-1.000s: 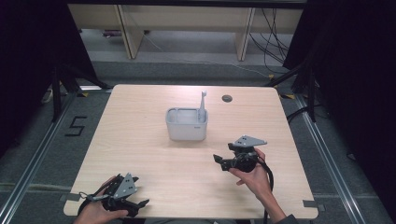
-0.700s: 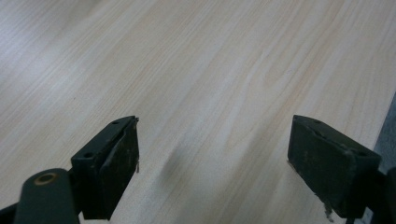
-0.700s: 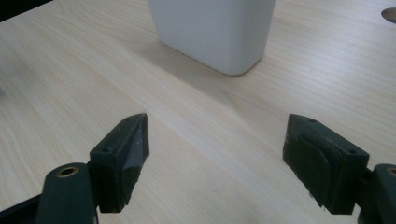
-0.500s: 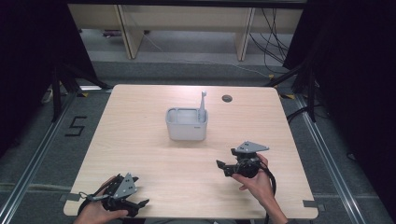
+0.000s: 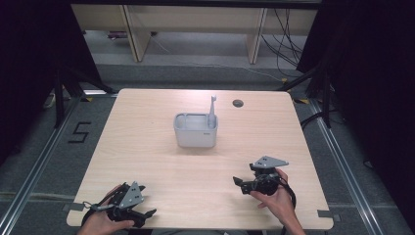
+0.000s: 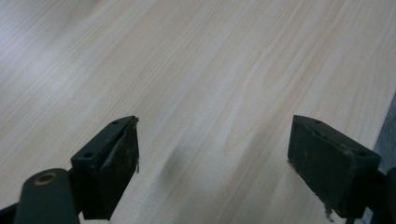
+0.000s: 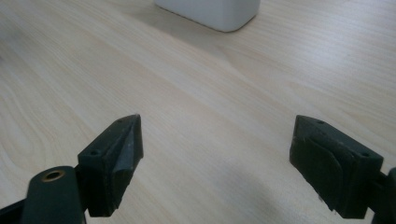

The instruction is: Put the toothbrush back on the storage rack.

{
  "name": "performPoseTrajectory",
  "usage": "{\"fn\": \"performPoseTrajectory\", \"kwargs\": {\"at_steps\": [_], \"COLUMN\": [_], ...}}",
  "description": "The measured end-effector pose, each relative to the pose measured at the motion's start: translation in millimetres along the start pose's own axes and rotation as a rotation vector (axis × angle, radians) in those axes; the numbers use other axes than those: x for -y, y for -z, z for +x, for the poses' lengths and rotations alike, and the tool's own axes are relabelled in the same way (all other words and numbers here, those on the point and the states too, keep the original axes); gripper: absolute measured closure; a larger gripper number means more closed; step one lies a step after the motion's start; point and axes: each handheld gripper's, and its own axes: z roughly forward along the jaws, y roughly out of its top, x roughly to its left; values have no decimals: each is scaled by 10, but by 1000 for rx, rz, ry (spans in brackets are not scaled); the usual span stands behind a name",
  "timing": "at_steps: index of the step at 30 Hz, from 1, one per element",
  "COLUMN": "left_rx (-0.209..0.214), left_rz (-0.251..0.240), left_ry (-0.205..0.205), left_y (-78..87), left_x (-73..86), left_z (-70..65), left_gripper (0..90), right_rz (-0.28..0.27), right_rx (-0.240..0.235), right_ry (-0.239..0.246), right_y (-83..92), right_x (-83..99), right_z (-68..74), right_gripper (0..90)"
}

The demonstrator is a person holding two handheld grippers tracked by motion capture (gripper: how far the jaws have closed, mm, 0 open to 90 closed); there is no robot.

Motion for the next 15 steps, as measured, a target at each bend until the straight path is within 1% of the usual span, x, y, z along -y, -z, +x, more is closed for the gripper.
{"fn": "performPoseTrajectory", "kwargs": {"at_steps": [1, 3, 4, 5, 6, 8, 11, 12, 14, 15], "left_rx": [-1, -2, -1, 0, -2, -2, -2, -1, -2, -3], "left_rz": [1, 2, 1, -1, 0, 1, 2, 1, 1, 1], "left_ry": [-1, -2, -1, 0, 1, 0, -1, -1, 0, 0], "left_y": [0, 1, 1, 1, 1, 0, -1, -1, 0, -1], "left_x": [0, 0, 0, 0, 0, 0, 0, 0, 0, 1], "left_z": [1, 1, 1, 0, 1, 2, 1, 0, 1, 1], "left_gripper": [163, 163, 163, 163, 163, 163, 163, 163, 163, 163], "right_rz": [-7, -8, 1, 1, 3, 13, 10, 14, 9, 16], "right_rx": [0, -8, -9, -9, -3, -3, 3, 1, 2, 2], "right_ry": [34, 32, -20, -20, 9, 7, 9, 20, 27, 6], "right_y": [4, 7, 26, 26, 39, 62, 77, 97, 107, 123], "right_x": [8, 18, 44, 44, 59, 77, 99, 115, 123, 138], "right_z": [-28, -30, 9, 9, -22, -25, -27, -36, -39, -25], "right_gripper": [180, 178, 174, 174, 169, 169, 169, 169, 169, 168]}}
